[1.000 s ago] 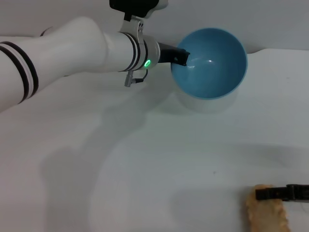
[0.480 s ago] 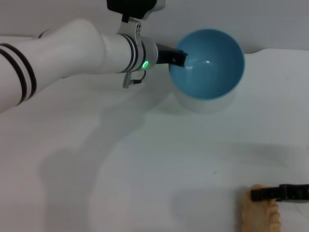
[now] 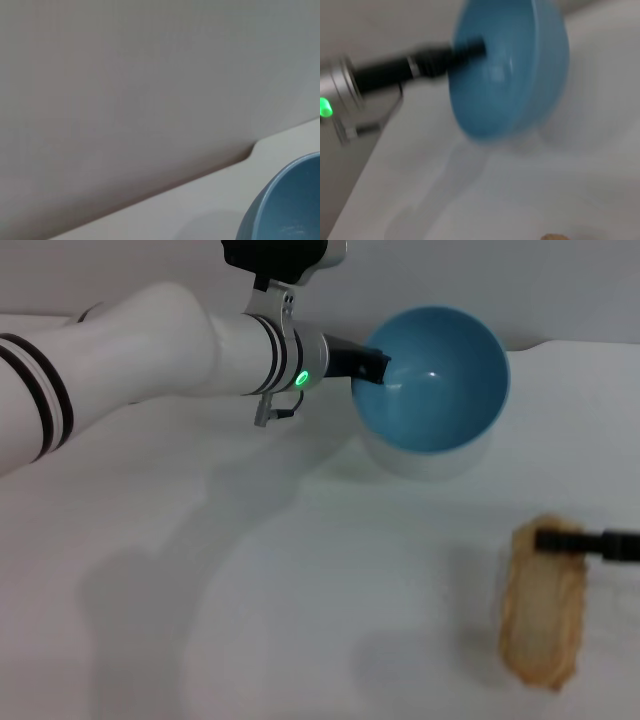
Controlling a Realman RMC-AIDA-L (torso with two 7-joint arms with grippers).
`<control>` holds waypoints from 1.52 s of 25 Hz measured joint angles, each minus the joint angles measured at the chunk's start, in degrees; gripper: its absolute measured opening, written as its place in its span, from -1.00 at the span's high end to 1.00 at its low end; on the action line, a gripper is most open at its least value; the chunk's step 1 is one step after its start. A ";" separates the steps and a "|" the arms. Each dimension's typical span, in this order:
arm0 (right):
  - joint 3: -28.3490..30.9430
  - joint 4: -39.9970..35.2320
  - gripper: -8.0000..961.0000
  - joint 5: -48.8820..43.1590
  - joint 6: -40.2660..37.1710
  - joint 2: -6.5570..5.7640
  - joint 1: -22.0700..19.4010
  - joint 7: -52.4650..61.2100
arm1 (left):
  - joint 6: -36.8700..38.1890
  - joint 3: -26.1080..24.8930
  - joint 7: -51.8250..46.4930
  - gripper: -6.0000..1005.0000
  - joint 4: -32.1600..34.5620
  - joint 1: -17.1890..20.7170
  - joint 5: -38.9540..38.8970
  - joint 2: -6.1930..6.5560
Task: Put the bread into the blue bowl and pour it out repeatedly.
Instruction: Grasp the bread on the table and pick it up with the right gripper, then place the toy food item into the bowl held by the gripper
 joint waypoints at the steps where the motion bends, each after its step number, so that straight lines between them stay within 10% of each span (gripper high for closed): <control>1: -0.12 -2.28 0.24 1.08 -0.43 0.01 -0.02 0.00 | 0.53 0.09 0.06 0.99 0.10 0.02 0.07 0.03; 16: -0.09 -23.19 0.51 16.54 -3.01 -0.01 1.96 0.55 | 13.86 0.12 0.21 0.99 1.10 -0.20 0.43 0.35; 38: -4.18 6.23 0.62 19.15 11.56 0.24 11.42 -12.08 | 16.90 -0.55 0.36 0.99 4.23 2.34 -0.02 0.02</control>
